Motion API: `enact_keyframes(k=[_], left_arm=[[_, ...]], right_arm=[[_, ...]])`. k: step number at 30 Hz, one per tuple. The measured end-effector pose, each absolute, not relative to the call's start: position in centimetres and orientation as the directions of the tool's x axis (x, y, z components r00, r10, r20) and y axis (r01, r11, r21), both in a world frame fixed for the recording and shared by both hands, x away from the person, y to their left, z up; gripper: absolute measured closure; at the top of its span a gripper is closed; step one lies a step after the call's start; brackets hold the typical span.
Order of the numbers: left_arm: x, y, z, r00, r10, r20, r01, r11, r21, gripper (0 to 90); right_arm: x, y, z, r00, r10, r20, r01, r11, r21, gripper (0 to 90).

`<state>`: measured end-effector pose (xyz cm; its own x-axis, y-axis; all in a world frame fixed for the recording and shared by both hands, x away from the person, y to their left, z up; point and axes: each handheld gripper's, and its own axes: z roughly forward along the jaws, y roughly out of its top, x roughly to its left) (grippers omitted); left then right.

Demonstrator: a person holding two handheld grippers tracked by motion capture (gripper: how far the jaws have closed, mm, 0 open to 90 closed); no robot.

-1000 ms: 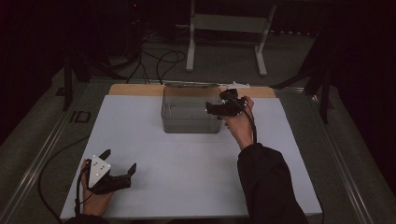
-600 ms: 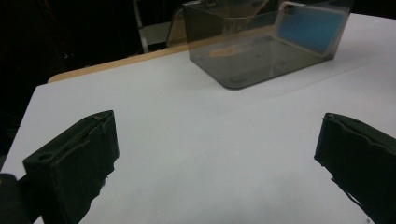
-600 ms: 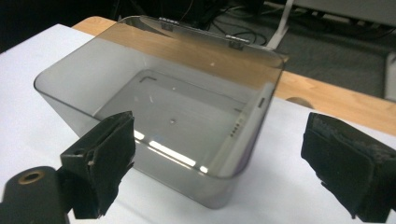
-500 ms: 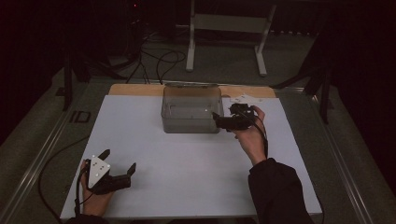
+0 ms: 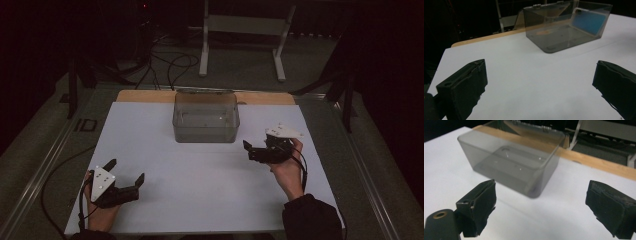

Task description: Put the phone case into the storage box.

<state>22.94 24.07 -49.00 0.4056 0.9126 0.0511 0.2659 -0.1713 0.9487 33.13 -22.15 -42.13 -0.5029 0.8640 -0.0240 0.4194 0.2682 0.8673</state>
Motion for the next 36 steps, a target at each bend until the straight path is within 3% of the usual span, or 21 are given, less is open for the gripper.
enact_keyframes(k=[20,25,28,36], left_arm=[[22.4,24.8,-46.8,0.448,0.894,0.012,0.23,-0.128,0.965,0.6],[22.3,24.7,-46.8,0.453,0.891,0.017,0.222,-0.131,0.966,0.6],[22.3,24.7,-46.9,0.453,0.891,0.019,0.225,-0.134,0.965,0.7],[22.3,24.8,-47.2,0.45,0.893,0.022,0.223,-0.137,0.965,0.6]], right_arm=[[28.5,-24.3,-44.0,-0.51,0.858,-0.065,0.349,0.275,0.896,9.7],[27.3,-25.8,-46.0,-0.5,0.866,-0.026,0.334,0.22,0.917,9.7],[26.4,-26.5,-47.2,-0.52,0.853,-0.048,0.32,0.246,0.915,9.7],[25.5,-27.4,-47.3,-0.53,0.848,-0.022,0.291,0.206,0.934,9.7]])
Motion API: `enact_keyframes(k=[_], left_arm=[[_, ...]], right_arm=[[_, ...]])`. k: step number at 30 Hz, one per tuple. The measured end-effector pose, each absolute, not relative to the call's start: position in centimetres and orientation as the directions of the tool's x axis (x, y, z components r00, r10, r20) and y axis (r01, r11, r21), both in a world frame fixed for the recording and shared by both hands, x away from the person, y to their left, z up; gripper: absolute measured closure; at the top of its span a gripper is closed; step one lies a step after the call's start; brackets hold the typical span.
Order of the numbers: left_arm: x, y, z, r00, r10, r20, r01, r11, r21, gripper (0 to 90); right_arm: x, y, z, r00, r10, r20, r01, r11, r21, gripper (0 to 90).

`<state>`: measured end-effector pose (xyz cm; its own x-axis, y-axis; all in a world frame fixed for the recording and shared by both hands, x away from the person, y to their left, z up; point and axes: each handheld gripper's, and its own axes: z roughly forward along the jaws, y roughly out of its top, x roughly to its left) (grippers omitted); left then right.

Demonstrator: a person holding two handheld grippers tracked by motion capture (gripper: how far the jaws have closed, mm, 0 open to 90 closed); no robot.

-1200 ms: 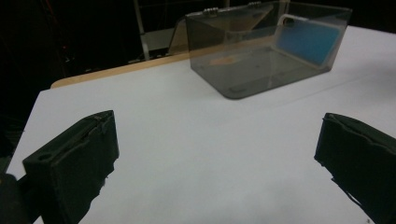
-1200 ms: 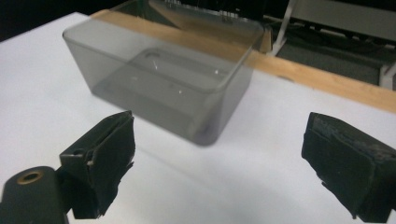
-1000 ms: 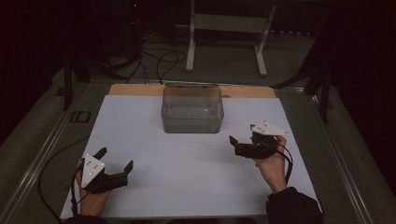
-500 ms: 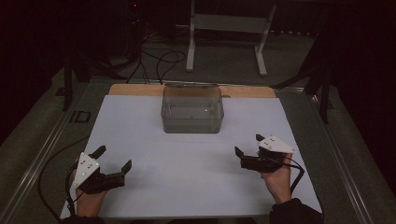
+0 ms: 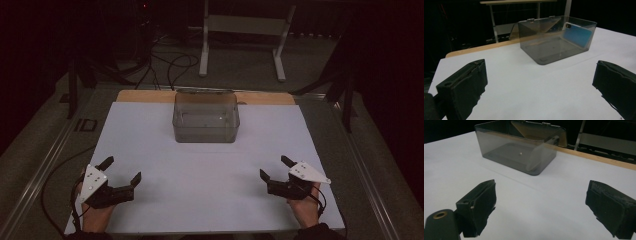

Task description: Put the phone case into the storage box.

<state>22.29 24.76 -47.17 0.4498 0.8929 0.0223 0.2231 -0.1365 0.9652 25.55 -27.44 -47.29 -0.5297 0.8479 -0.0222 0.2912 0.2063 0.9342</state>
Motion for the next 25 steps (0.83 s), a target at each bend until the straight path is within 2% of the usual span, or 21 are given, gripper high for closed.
enact_keyframes(k=[2,25], left_arm=[[22.2,24.9,-47.3,0.449,0.893,0.021,0.221,-0.134,0.966,0.6],[22.5,24.8,-48.8,0.454,0.891,0.029,0.241,-0.154,0.958,0.6]], right_arm=[[25.1,-28.1,-47.7,-0.536,0.844,-0.001,0.27,0.172,0.947,9.7],[24.8,-28.9,-49.0,-0.54,0.842,0.011,0.259,0.154,0.954,9.7]])
